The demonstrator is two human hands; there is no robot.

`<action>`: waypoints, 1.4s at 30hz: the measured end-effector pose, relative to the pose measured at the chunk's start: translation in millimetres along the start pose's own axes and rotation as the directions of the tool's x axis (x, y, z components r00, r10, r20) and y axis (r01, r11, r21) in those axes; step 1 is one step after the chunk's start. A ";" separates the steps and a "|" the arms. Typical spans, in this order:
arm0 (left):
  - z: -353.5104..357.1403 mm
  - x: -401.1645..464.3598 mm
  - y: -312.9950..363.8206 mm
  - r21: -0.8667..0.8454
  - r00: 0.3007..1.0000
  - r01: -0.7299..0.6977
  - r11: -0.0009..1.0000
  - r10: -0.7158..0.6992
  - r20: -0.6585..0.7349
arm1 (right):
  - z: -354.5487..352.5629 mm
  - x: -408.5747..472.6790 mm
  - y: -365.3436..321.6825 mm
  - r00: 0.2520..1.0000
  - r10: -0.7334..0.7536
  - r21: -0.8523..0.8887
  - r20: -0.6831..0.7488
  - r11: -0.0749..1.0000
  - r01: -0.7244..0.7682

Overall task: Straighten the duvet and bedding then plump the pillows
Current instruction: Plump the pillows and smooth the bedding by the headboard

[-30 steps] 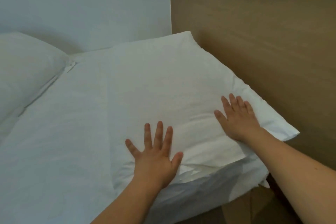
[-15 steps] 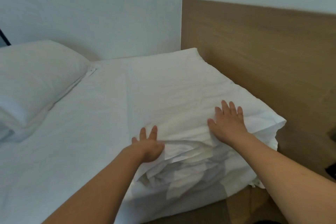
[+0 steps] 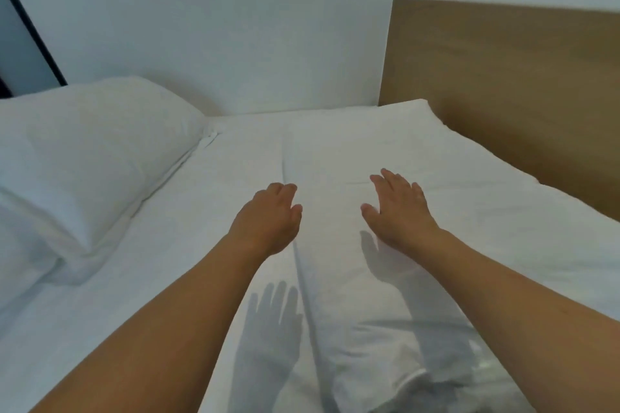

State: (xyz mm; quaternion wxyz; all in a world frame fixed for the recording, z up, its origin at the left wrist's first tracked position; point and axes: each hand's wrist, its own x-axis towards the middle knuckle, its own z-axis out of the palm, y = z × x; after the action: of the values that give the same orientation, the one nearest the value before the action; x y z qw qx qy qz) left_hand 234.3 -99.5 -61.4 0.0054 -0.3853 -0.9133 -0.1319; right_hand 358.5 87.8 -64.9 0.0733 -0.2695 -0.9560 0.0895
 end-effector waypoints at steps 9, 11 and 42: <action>7.3 93.1 -109.7 0.140 0.998 0.021 0.990 -0.014 -0.054 | 47.9 92.2 -93.2 0.994 -0.110 0.040 0.004 0.993 0.110; 4.4 100.8 -130.8 0.146 0.998 0.020 0.989 -0.012 -0.054 | 51.4 104.5 -115.0 0.993 -0.116 0.043 0.007 0.992 0.116; -147.1 101.7 -534.6 0.329 0.791 0.611 0.721 -0.539 -0.288 | 204.8 226.3 -556.2 0.727 0.155 0.725 0.669 0.080 -0.684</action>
State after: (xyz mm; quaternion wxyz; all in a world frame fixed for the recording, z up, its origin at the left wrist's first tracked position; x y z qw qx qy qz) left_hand -227.7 -421.4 -34.6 0.1224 -0.0591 -0.9902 0.0324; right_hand -150.3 -286.0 -126.3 -0.0190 -0.4109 -0.5518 0.7255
